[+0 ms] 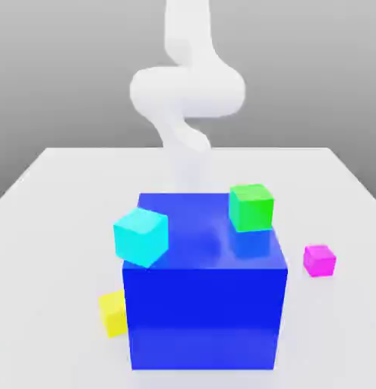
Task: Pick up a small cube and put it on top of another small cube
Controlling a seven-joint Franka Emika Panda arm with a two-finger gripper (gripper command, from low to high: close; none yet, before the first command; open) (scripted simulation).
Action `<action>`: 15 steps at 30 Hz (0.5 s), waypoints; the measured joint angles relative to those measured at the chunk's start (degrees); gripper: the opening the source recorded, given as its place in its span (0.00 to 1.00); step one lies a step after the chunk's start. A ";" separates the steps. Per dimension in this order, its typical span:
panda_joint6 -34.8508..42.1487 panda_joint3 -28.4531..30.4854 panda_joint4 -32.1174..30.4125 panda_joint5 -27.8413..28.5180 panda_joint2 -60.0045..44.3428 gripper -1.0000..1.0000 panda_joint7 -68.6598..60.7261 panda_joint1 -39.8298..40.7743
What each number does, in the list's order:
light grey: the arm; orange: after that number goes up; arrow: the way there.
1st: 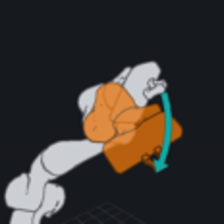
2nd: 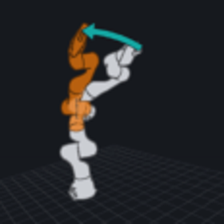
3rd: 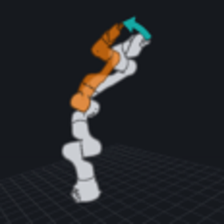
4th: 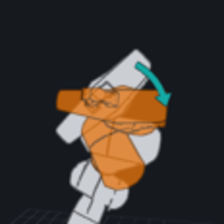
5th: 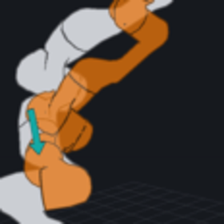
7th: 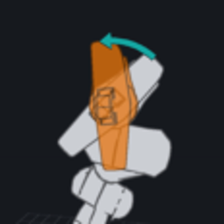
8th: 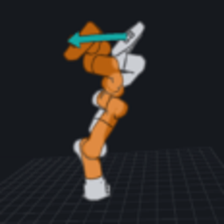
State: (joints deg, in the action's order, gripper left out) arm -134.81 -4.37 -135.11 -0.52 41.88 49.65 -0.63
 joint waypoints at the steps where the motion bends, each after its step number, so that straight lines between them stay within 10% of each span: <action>1: -1.46 -2.06 -1.55 -0.18 -1.93 0.50 1.87 -0.36; 15: -22.04 -29.35 -22.84 -1.64 -29.99 0.50 29.42 -7.87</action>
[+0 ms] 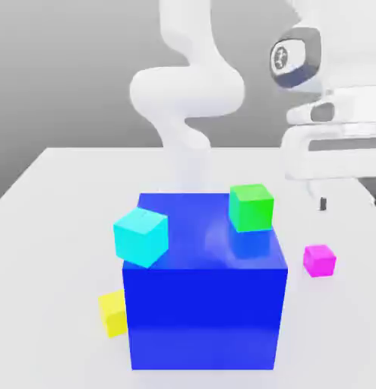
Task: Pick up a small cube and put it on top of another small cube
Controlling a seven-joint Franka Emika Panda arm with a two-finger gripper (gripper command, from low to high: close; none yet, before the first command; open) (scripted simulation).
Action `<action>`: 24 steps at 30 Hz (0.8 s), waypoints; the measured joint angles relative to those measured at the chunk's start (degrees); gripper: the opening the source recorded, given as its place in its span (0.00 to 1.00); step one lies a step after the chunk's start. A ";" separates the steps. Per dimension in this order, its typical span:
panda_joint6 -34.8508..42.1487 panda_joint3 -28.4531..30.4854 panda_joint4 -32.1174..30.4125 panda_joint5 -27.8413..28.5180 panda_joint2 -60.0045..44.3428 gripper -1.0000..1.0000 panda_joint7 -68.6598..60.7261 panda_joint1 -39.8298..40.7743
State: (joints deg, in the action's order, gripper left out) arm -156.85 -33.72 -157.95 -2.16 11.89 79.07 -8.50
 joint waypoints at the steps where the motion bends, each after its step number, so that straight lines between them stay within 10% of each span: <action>1: -1.98 -2.15 -1.79 0.23 -2.87 0.50 2.78 -0.94; 6: -9.00 -4.74 -6.32 5.59 -13.10 0.50 14.28 -8.90; 20: -18.88 24.41 -2.41 35.64 -27.98 0.50 37.01 -28.29; 21: -19.41 25.96 -2.29 36.47 -28.61 0.00 37.62 -29.62; 24: -19.47 25.96 -2.29 36.48 -28.61 0.00 37.63 -29.62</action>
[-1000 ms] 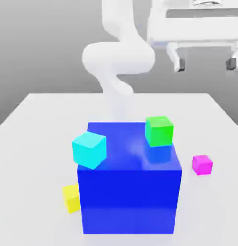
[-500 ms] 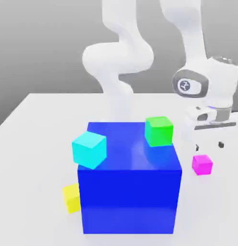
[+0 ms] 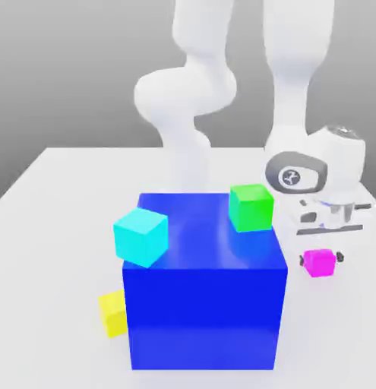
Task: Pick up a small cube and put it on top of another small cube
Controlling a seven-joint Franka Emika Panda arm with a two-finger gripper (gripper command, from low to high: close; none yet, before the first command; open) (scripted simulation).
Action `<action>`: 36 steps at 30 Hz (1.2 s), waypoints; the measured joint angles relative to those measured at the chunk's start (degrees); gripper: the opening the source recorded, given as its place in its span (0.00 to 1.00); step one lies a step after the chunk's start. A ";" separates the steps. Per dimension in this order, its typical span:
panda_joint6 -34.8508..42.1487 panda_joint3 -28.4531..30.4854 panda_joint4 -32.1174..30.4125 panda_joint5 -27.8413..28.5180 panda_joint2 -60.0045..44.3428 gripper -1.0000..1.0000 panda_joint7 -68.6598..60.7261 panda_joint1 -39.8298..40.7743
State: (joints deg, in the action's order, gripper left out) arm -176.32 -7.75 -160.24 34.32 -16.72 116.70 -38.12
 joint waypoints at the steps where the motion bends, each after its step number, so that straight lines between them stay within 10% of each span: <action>1: -0.04 0.00 0.00 0.01 0.00 0.00 0.01 0.00; 7: 1.79 -5.35 -0.59 -4.41 2.55 0.00 -3.23 4.21; 19: 10.00 -22.06 -4.25 -31.64 15.14 0.00 -23.49 14.01; 36: 44.34 -7.89 7.03 -41.09 34.88 0.00 -47.64 19.27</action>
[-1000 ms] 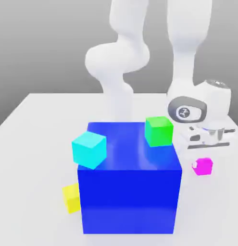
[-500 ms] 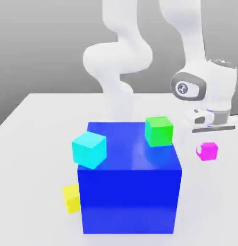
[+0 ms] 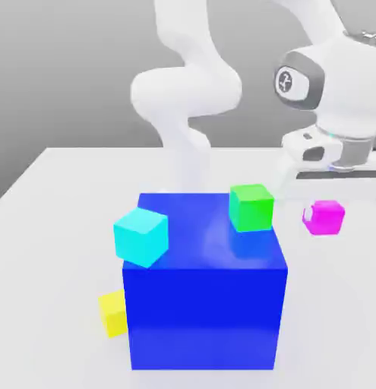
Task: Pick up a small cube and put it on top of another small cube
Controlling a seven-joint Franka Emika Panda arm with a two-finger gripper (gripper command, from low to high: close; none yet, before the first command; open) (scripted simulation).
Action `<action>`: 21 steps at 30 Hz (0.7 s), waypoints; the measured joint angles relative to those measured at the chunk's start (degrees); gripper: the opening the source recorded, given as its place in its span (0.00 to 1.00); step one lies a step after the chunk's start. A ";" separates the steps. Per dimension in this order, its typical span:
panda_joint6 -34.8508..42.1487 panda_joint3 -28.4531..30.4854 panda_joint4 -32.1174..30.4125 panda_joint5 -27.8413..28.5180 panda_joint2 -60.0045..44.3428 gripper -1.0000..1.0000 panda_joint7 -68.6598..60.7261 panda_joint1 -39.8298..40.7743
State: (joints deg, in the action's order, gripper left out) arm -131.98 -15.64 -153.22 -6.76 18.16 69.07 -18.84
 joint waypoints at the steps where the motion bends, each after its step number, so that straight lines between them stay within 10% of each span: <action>1: 1.79 0.94 0.52 -0.20 1.43 0.00 -0.23 0.73; 13: 17.72 9.26 4.05 -0.27 16.66 0.00 4.05 10.46; 18: 10.65 6.94 -1.03 0.74 14.99 0.00 6.44 11.38; 19: 8.85 6.71 -2.17 0.63 14.34 1.00 6.45 11.43; 21: 8.85 6.71 -2.17 0.63 14.34 1.00 6.44 11.43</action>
State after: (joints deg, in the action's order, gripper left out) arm -123.13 -8.93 -155.38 -6.14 32.50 75.51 -7.41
